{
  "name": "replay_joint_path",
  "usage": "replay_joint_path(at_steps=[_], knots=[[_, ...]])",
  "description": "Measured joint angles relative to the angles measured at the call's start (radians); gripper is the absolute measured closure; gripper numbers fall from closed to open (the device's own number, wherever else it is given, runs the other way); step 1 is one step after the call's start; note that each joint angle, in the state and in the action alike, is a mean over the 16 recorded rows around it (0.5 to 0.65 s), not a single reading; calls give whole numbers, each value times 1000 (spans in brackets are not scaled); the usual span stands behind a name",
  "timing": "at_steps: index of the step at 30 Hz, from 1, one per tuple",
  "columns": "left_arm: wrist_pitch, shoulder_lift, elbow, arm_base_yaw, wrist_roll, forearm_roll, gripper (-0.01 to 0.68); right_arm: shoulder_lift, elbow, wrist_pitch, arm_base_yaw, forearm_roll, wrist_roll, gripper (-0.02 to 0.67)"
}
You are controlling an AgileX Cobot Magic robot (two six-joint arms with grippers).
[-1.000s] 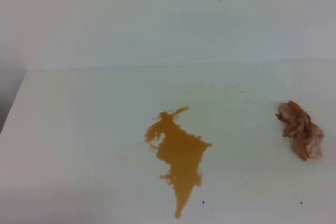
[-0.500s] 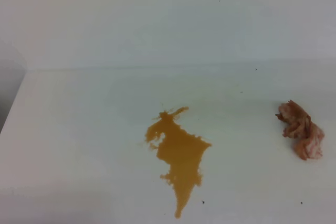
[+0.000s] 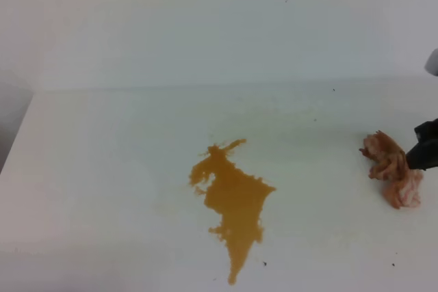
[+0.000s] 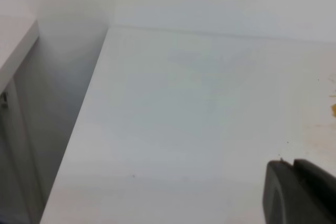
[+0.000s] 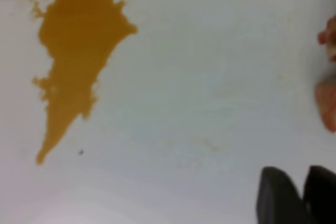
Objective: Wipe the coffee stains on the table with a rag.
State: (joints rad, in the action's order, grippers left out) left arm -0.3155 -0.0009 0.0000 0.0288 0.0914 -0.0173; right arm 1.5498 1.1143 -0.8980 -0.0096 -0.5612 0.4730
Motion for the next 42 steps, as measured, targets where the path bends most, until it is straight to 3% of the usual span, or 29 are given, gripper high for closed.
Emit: replay_joint_path(at_steps=[11,15,23,29,42], knots=[[0,0,0,0,0,0,673,285,201,38,51,165,-30,214],[0,0,0,0,0,0,673,363,258,46,100,301,-106,177],[0,0,0,0,0,0,673,476,322,66,189,560,-272,171],[0,0,0,0,0,0,674,531,345,75,211,651,-322,219],[0,0,0,0,0,0,675,567,448,10,213,631,-289,558]])
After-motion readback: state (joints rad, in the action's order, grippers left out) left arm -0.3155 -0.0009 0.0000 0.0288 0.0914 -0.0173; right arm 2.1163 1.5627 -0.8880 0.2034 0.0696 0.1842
